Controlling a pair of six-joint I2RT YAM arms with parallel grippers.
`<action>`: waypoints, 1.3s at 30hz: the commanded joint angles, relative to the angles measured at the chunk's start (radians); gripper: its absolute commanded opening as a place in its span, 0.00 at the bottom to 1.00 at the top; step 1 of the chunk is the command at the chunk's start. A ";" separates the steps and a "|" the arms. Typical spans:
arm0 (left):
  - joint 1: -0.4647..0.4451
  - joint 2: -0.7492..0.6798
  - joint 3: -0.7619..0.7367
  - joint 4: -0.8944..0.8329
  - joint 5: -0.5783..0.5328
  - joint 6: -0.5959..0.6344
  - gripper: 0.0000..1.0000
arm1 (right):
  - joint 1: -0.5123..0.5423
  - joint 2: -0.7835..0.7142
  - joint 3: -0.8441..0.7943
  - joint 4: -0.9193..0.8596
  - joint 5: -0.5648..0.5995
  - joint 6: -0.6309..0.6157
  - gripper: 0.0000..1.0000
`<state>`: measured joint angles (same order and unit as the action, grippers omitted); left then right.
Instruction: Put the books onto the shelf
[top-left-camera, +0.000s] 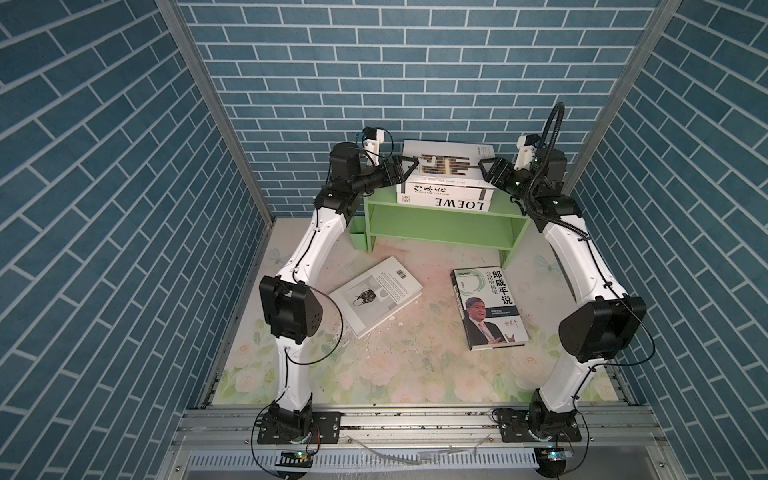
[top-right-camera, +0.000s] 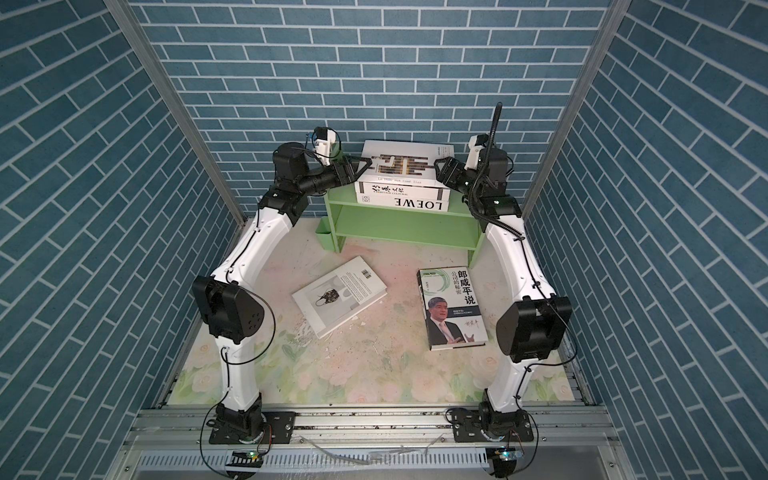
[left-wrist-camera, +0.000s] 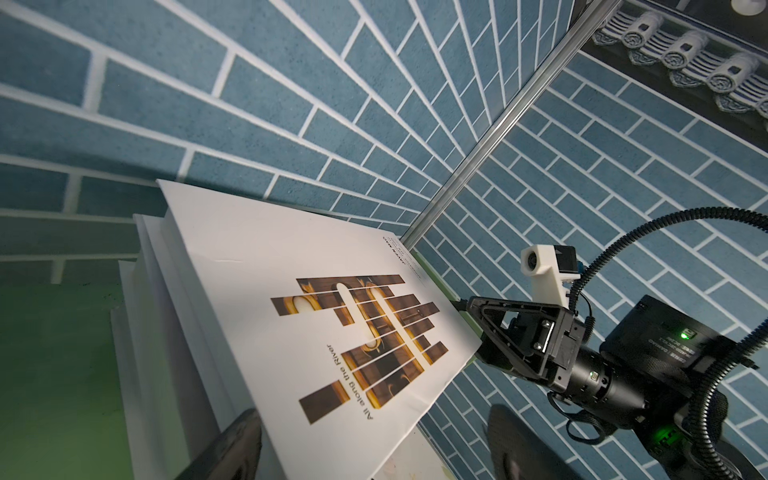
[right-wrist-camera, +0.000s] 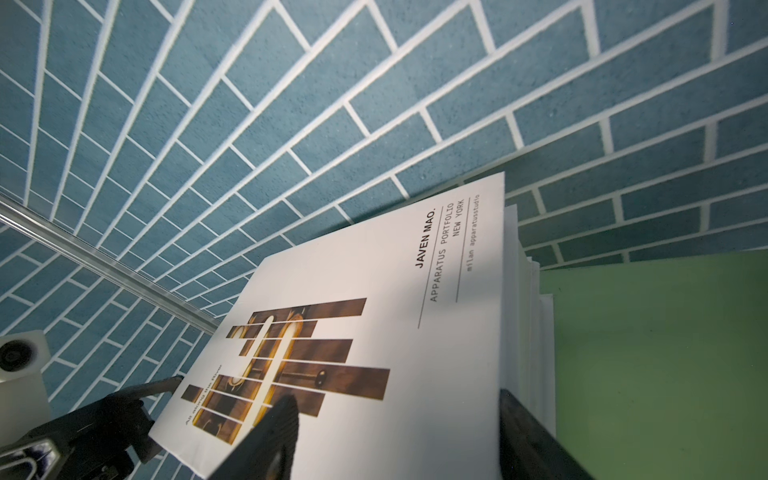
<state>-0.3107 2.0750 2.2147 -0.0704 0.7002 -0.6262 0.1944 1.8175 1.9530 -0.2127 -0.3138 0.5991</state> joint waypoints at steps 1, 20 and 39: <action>-0.005 0.020 0.038 0.012 0.025 -0.006 0.87 | 0.014 -0.001 0.001 0.038 -0.042 0.025 0.74; 0.013 0.028 0.023 0.024 -0.001 -0.022 0.88 | 0.033 0.008 -0.002 0.034 -0.038 0.022 0.74; 0.019 0.003 -0.025 0.017 -0.028 -0.006 0.99 | 0.028 -0.005 -0.016 0.010 0.038 0.001 0.76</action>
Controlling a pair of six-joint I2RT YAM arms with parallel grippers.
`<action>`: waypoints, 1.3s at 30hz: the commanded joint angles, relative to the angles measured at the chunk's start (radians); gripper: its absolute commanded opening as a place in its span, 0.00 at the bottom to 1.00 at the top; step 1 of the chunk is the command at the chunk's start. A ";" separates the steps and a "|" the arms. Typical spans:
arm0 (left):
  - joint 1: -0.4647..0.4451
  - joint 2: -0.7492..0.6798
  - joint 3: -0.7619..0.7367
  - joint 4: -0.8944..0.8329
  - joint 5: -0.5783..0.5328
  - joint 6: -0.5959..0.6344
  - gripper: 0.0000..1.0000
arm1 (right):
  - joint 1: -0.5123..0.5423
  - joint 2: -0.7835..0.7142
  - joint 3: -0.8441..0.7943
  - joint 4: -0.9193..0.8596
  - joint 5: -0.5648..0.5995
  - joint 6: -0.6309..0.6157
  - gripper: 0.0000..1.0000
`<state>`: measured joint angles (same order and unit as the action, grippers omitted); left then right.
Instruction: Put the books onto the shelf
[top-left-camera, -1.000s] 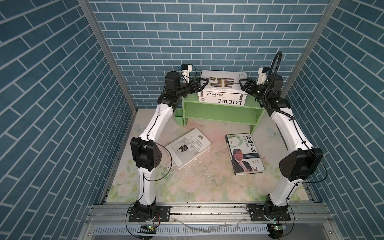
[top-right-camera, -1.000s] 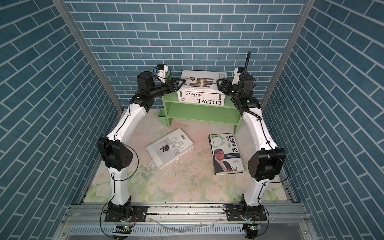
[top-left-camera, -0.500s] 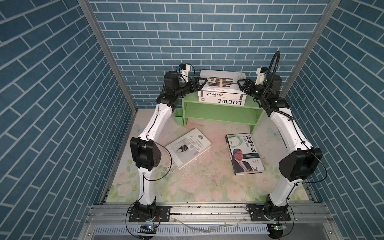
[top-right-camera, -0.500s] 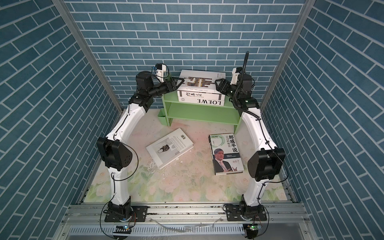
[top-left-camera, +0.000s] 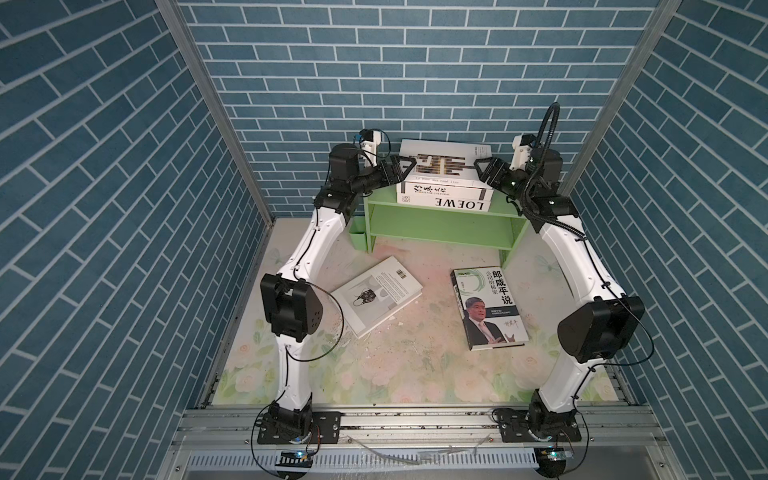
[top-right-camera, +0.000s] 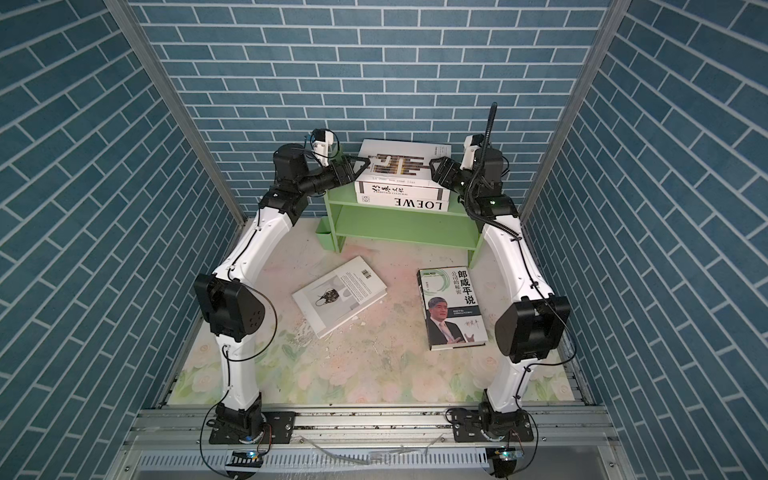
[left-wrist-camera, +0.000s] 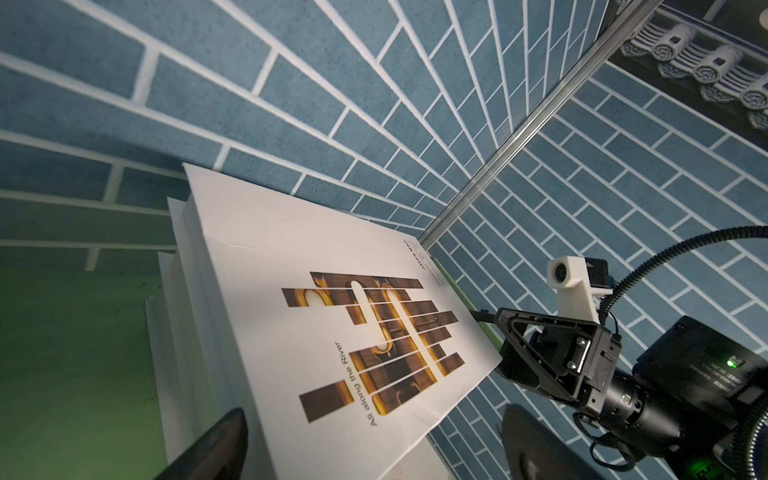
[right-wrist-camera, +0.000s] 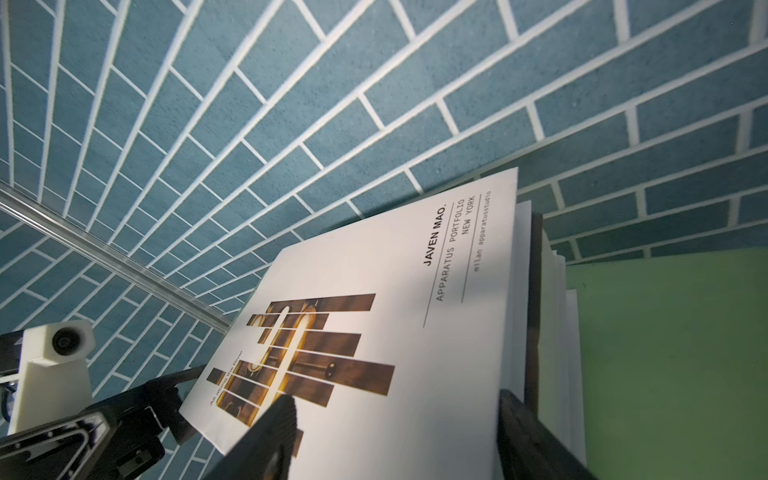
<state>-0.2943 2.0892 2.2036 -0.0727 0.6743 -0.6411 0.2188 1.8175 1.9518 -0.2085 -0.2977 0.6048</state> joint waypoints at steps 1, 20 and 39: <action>0.004 -0.011 -0.014 0.022 -0.004 0.008 1.00 | 0.002 -0.005 -0.015 0.006 0.023 -0.005 0.76; 0.053 -0.217 -0.186 0.037 -0.027 0.054 1.00 | -0.027 -0.126 0.017 -0.062 0.108 -0.128 0.85; 0.086 -0.889 -1.010 -0.207 -0.347 0.034 1.00 | -0.023 -0.637 -0.635 -0.198 0.106 -0.106 0.84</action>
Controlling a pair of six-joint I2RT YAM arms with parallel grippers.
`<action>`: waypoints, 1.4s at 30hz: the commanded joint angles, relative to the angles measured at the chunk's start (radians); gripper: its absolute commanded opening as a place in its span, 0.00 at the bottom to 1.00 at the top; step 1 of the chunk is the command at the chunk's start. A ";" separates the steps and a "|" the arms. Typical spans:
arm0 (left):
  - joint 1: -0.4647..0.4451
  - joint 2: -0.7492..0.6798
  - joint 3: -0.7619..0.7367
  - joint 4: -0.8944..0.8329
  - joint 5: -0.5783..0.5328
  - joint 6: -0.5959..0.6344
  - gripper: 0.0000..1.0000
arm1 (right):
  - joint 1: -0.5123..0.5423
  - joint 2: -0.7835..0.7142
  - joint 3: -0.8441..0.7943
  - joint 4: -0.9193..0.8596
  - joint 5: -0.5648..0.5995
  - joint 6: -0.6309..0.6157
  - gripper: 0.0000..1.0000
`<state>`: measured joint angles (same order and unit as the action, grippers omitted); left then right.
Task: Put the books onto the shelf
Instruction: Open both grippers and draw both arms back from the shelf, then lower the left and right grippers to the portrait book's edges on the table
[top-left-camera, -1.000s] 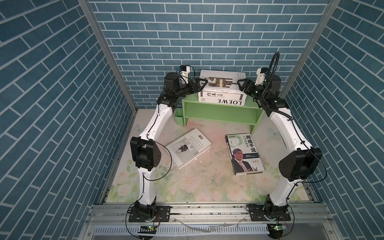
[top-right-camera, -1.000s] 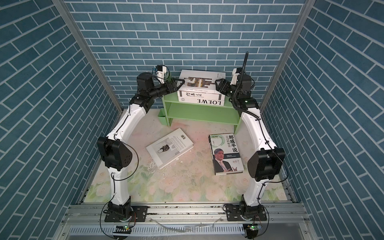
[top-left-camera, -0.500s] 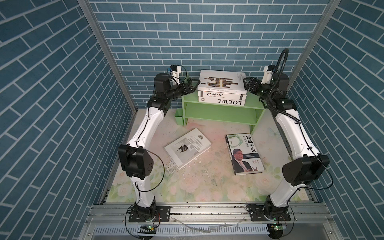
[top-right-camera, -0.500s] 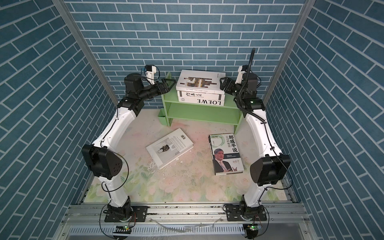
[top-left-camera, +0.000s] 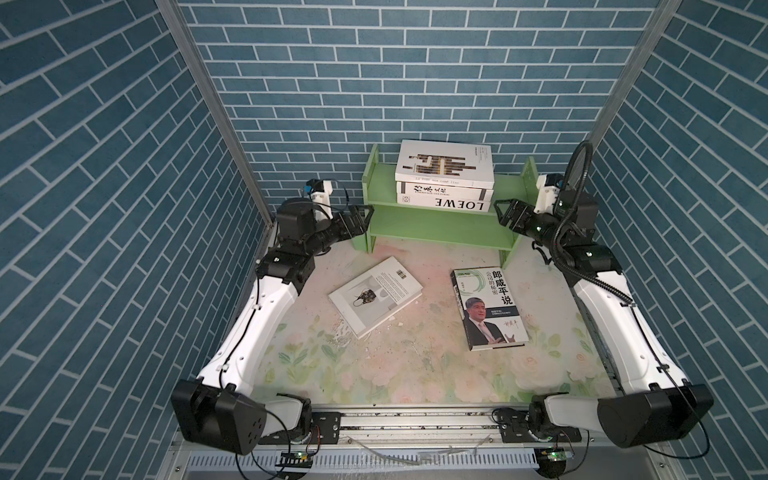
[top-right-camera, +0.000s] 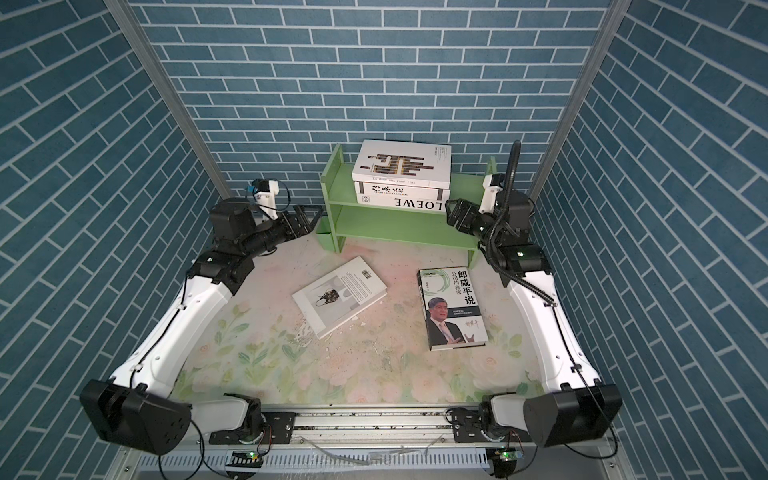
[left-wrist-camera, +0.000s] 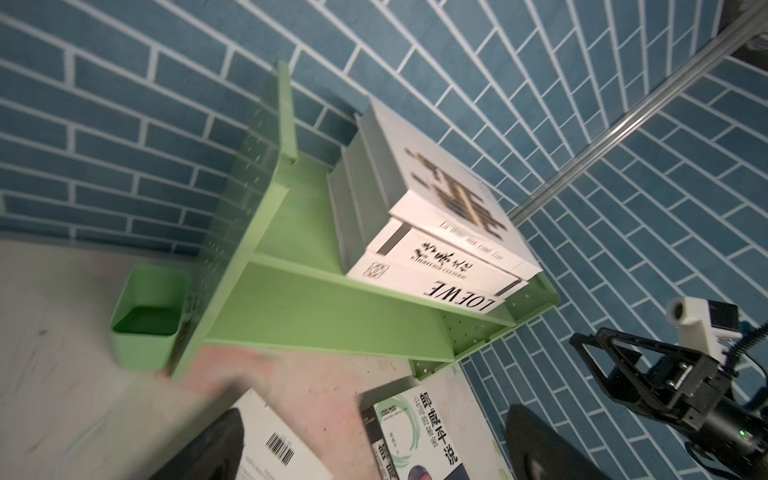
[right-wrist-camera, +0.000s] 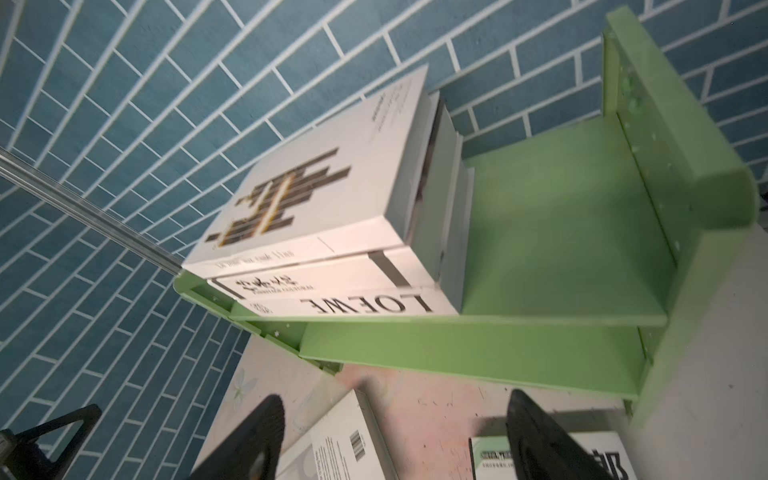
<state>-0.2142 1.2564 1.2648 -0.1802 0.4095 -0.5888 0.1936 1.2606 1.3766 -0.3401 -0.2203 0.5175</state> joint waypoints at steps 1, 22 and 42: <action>0.007 -0.083 -0.112 -0.114 -0.094 -0.024 0.99 | 0.001 -0.117 -0.109 -0.076 0.038 -0.016 0.84; -0.287 -0.287 -0.614 0.001 -0.284 -0.215 1.00 | -0.161 -0.205 -0.608 -0.058 0.021 0.063 0.98; -0.515 0.070 -0.509 0.188 -0.338 -0.256 1.00 | -0.322 0.036 -0.752 0.156 -0.103 0.049 0.95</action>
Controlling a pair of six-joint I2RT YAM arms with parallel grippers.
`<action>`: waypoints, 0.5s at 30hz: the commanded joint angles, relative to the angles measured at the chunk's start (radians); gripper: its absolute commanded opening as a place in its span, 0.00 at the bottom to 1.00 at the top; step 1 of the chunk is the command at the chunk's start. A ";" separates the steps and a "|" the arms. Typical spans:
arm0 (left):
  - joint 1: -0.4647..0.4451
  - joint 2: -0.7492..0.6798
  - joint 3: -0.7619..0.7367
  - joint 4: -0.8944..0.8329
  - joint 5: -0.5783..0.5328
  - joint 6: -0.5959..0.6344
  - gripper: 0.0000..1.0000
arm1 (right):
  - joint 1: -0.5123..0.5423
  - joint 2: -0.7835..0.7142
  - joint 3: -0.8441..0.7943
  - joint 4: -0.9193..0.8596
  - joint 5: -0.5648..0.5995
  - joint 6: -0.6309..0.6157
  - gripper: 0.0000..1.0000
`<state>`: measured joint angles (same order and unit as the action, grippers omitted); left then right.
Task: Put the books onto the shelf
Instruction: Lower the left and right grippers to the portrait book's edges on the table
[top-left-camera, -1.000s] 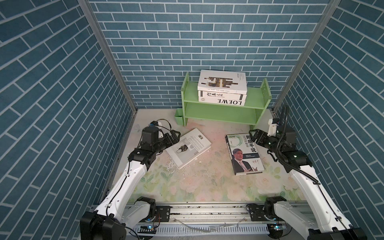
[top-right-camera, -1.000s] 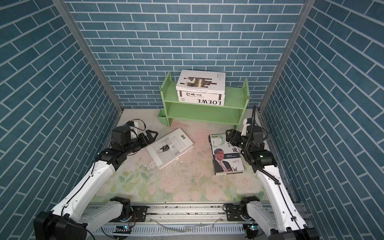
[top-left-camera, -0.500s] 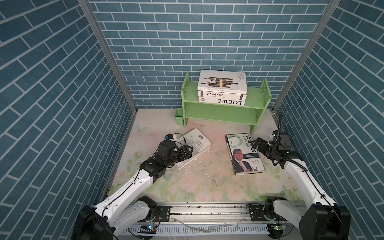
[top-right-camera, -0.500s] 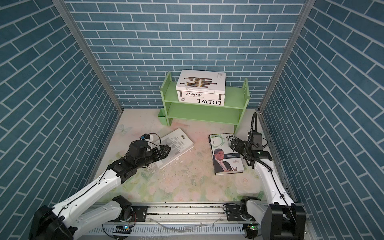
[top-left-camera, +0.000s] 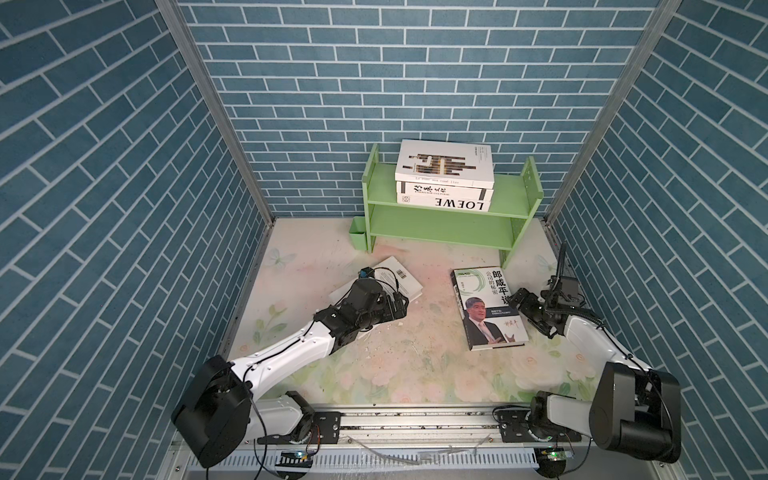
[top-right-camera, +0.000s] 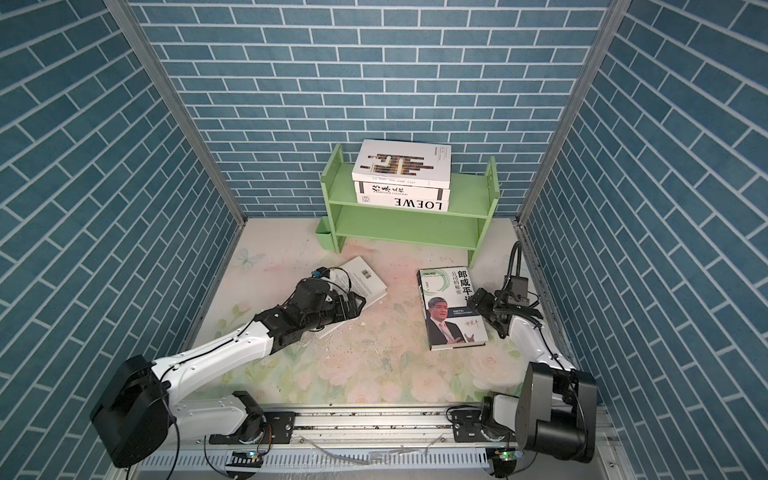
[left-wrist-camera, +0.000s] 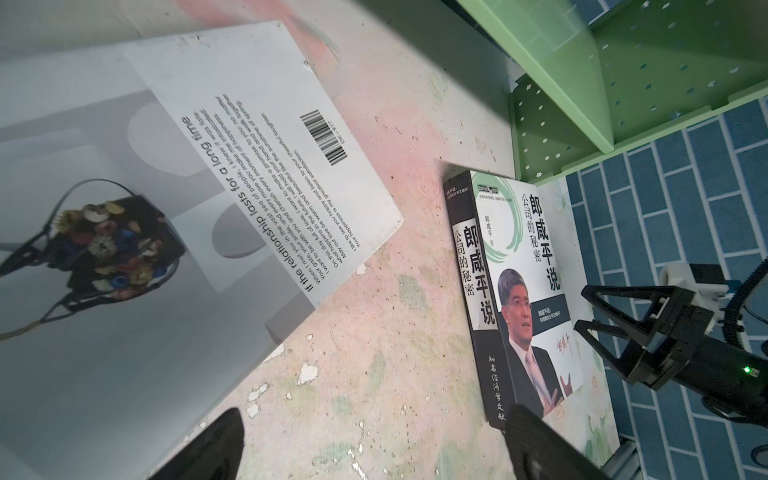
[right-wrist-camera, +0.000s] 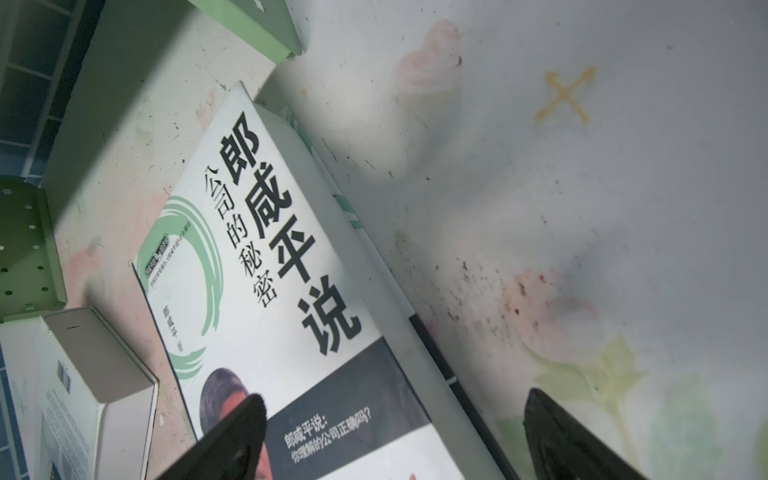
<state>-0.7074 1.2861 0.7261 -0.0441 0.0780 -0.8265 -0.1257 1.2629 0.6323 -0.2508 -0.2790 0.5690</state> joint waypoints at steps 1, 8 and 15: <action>-0.030 0.064 0.044 0.061 -0.003 -0.020 1.00 | -0.003 0.050 -0.008 0.080 -0.052 0.002 0.95; -0.079 0.225 0.126 0.073 0.004 -0.044 1.00 | -0.002 0.124 -0.013 0.157 -0.115 0.038 0.88; -0.090 0.325 0.165 0.110 0.042 -0.062 1.00 | 0.007 0.144 -0.022 0.195 -0.172 0.037 0.86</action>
<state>-0.7918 1.5826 0.8577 0.0437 0.0994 -0.8822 -0.1246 1.3926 0.6216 -0.0956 -0.4015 0.5907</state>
